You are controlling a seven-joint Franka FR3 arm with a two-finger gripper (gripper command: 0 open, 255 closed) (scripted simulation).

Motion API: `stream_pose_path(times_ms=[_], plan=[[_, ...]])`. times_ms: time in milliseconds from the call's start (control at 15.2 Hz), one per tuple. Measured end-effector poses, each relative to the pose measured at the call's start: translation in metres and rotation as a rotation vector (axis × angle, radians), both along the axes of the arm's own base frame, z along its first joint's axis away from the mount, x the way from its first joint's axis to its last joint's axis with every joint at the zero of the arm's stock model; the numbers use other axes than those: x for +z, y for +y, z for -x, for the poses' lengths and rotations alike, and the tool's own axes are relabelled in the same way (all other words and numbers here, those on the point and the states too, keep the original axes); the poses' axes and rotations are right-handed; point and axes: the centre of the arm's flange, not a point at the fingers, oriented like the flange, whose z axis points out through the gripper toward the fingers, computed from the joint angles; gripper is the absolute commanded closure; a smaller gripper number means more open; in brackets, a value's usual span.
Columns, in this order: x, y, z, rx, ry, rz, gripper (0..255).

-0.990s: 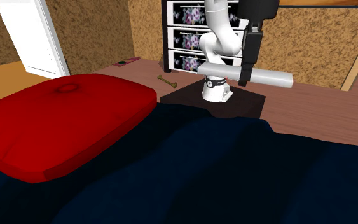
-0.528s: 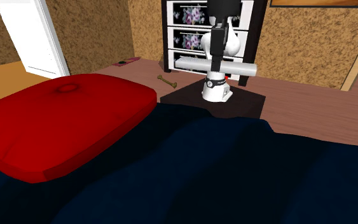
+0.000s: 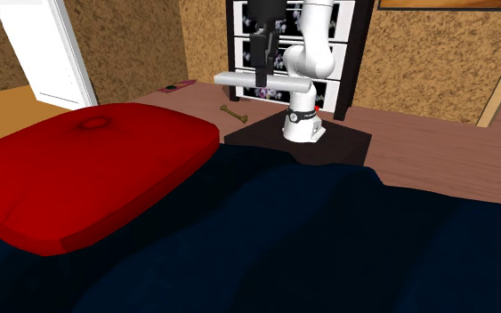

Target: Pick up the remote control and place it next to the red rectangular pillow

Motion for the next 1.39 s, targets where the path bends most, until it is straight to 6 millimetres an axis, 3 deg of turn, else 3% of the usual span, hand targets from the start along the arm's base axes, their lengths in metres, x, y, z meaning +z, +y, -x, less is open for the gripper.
stream_pose_path(times_ms=[858, 990, 1386], plan=[[-0.001, -0.175, 0.022, 0.000, -0.001, -0.002, 255], [-0.005, -0.185, 0.023, 0.001, -0.001, -0.002, 255], [-0.035, -0.188, 0.023, 0.002, 0.000, -0.002, 255]])
